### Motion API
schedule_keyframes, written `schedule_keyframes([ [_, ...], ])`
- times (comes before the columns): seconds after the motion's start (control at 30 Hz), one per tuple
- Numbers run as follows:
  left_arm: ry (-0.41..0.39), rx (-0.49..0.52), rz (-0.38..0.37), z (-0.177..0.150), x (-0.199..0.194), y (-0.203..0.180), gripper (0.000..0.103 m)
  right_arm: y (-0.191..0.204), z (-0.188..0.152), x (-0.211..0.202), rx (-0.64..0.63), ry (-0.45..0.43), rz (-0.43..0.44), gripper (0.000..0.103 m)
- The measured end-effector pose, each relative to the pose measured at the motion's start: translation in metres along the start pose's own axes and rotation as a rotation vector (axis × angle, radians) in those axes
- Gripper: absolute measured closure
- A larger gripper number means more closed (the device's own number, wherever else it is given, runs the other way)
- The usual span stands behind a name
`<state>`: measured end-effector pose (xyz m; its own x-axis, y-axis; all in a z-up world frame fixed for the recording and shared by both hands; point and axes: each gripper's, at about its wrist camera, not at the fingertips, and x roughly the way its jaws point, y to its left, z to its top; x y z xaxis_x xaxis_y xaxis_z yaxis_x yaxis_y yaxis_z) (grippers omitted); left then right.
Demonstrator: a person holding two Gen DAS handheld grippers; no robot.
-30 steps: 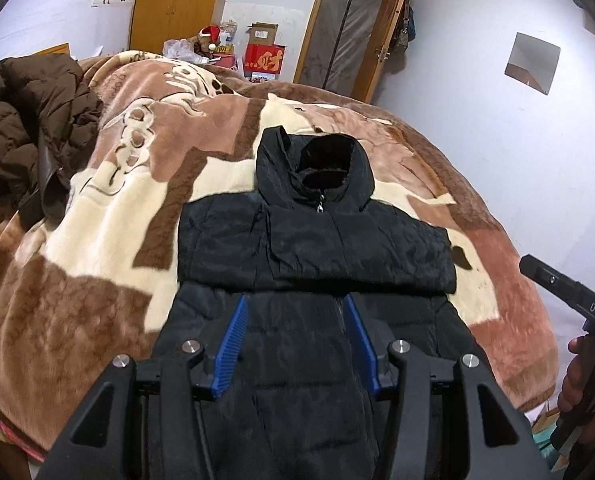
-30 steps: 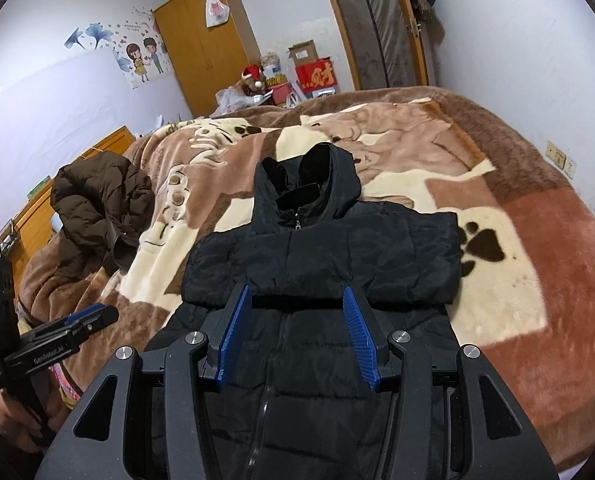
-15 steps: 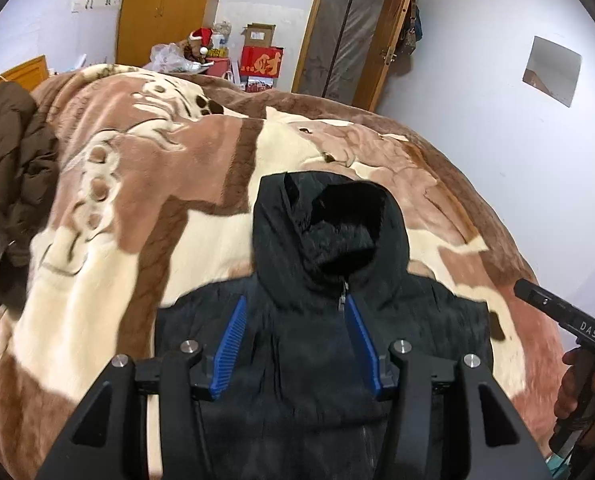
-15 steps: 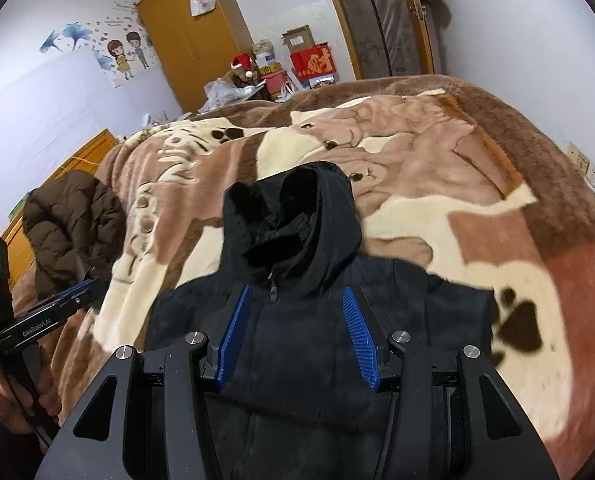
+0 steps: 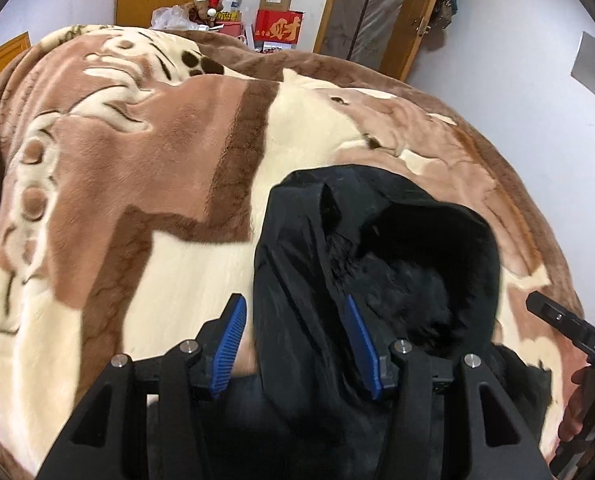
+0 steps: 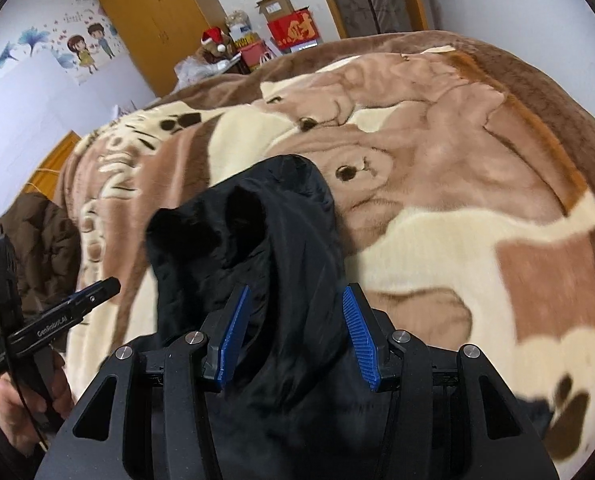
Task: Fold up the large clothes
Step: 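Grasp the hood with both grippers and fold it down onto the jacket body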
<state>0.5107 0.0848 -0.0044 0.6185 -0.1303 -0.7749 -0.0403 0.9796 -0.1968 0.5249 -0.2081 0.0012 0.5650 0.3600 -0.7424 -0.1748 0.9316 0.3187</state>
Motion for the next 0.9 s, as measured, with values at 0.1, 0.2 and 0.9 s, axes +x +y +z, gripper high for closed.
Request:
schedule_keyframes([
  [0.1,0.006,0.007,0.000,0.011,0.025,-0.004,0.050,0.002,0.013,0.020,-0.031,0.003,-0.016,0.054],
  [0.2,0.005,0.026,0.030,0.020,0.047,-0.007,0.050,0.004,0.026,0.044,-0.044,0.021,-0.032,0.054],
  [0.9,-0.188,-0.128,-0.145,-0.042,-0.089,0.035,0.099,0.011,-0.047,-0.100,-0.046,-0.139,0.024,0.094],
])
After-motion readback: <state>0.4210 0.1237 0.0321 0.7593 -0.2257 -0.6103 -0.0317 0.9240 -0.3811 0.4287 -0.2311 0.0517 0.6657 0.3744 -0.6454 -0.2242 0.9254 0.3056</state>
